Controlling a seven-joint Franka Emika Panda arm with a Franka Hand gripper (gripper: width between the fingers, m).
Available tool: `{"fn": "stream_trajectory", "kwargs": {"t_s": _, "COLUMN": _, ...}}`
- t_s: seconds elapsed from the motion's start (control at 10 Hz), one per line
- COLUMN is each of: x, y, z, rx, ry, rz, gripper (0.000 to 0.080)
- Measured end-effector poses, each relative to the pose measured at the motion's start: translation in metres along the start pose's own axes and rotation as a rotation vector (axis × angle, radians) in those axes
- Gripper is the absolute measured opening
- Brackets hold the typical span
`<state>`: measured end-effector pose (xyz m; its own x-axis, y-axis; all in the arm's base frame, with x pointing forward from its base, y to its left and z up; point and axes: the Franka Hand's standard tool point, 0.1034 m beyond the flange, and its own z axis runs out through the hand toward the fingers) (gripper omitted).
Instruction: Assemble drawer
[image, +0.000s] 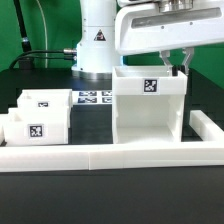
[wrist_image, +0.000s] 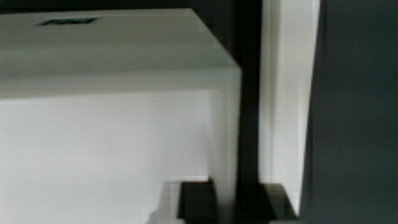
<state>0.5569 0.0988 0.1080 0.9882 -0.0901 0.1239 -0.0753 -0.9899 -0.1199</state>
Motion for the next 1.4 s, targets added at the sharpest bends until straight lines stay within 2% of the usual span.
{"fn": "stream_trajectory", "kwargs": {"t_s": 0.2, "x": 0.017, "y": 0.003, "z": 0.001, "rx": 0.01, "ry": 0.032, "rz": 0.097, "gripper": 0.0038}}
{"fn": "stream_trajectory", "kwargs": {"t_s": 0.7, "x": 0.018, "y": -0.003, "z": -0.001, "rx": 0.033, "ry": 0.034, "rz": 0.372, "gripper": 0.0039}}
{"fn": "stream_trajectory", "kwargs": {"t_s": 0.8, "x": 0.018, "y": -0.003, "z": -0.001, "rx": 0.045, "ry": 0.027, "rz": 0.523, "gripper": 0.0039}}
{"fn": "stream_trajectory", "kwargs": {"t_s": 1.0, "x": 0.022, "y": -0.006, "z": 0.003, "rx": 0.049, "ry": 0.033, "rz": 0.682, "gripper": 0.0041}}
{"fn": "stream_trajectory", "kwargs": {"t_s": 1.4, "x": 0.022, "y": -0.011, "z": 0.001, "rx": 0.081, "ry": 0.022, "rz": 0.889, "gripper": 0.0042}}
